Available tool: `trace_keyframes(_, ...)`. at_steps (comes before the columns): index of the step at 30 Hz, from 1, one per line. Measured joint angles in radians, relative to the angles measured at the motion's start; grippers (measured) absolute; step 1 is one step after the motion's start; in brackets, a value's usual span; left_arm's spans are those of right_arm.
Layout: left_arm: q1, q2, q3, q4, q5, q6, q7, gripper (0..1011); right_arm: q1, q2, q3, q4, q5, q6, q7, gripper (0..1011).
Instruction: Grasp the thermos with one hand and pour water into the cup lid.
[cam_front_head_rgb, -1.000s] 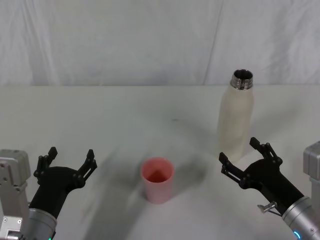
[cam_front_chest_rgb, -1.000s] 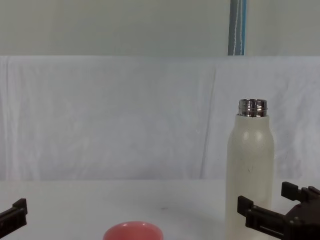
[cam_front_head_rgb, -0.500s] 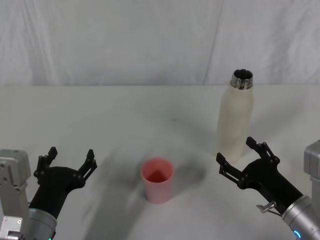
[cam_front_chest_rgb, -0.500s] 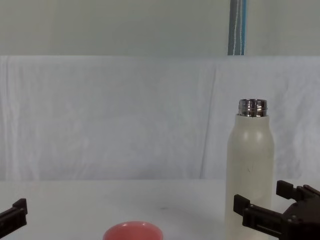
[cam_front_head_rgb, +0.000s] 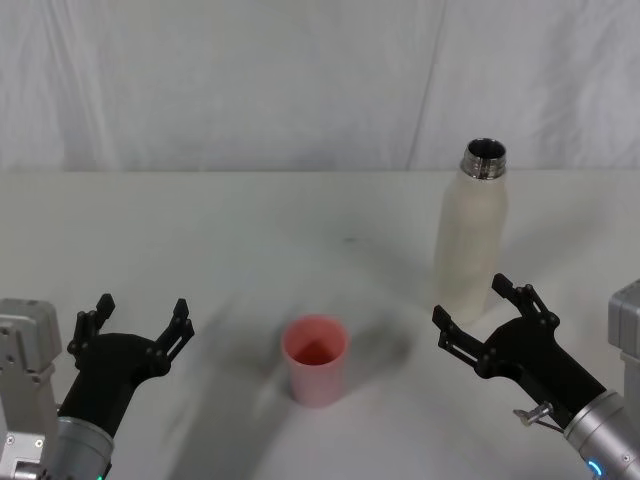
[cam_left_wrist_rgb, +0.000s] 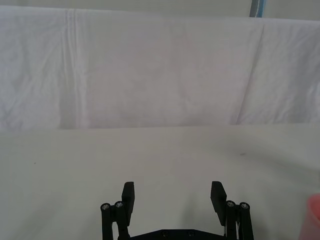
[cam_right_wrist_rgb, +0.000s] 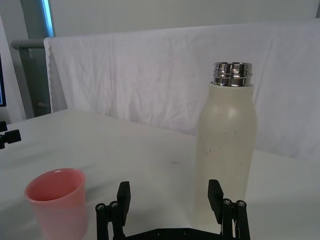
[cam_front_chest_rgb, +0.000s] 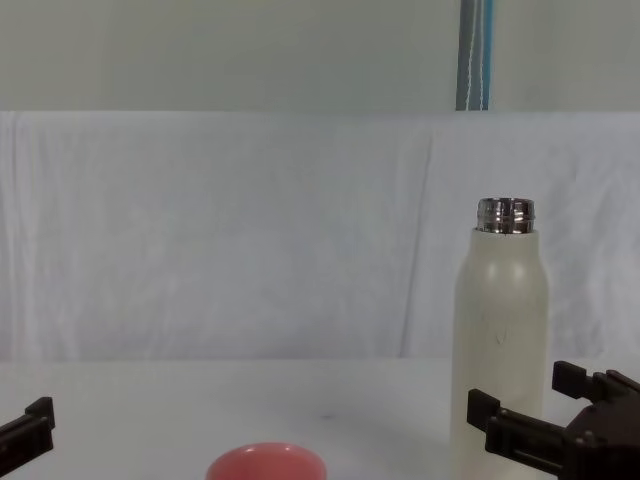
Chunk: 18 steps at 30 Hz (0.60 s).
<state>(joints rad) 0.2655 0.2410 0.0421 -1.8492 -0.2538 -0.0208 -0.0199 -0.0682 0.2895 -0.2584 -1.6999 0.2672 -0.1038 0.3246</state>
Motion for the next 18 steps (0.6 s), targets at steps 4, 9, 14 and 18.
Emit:
trace_keyframes(4,0.000,0.000,0.000,0.000,0.000,0.000,0.000,1001,0.000,0.000,0.000,0.000,0.000,0.000,0.000,1001)
trace_keyframes(9,0.000,0.000,0.000,0.000,0.000,0.000,0.000,1001,-0.001,-0.001,0.001,0.000,0.000,0.000,-0.001,1001)
trace_keyframes(14,0.000,0.000,0.000,0.000,0.000,0.000,0.000,1001,-0.001,-0.001,0.001,0.000,-0.001,0.001,-0.001,1001)
trace_keyframes(18,0.000,0.000,0.000,0.000,0.000,0.000,0.000,1001,-0.001,-0.001,0.001,0.000,-0.001,0.001,-0.002,1001)
